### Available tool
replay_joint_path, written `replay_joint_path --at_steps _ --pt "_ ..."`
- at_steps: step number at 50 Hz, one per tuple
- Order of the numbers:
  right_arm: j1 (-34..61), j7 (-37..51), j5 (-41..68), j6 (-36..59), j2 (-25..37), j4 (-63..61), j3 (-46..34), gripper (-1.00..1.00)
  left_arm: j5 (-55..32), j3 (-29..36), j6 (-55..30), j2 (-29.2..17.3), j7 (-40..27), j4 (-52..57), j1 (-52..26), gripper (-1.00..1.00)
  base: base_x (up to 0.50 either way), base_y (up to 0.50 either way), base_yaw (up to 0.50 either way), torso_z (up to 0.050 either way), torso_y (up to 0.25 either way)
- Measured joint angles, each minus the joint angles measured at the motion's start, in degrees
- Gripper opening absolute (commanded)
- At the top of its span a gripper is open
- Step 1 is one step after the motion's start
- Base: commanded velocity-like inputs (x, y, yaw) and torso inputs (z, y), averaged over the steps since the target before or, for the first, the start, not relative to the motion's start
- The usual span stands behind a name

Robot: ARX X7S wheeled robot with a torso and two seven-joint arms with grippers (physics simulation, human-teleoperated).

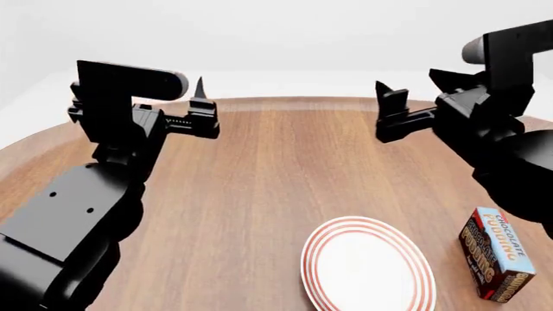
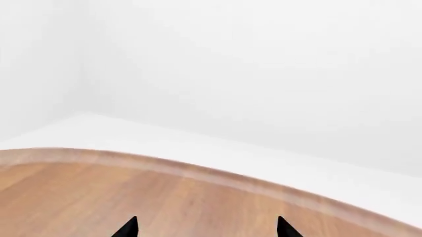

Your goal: Put the chocolate pudding to the right of the plate.

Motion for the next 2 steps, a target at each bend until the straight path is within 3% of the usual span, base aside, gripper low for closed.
replay_joint_path --at_steps 2 --pt "-0.3 0.0 -0.1 -0.4 -0.1 -0.2 0.1 1.00 0.0 0.1 0.0 0.0 0.0 0.0 -0.1 1.00 0.00 0.00 0.00 0.000 0.000"
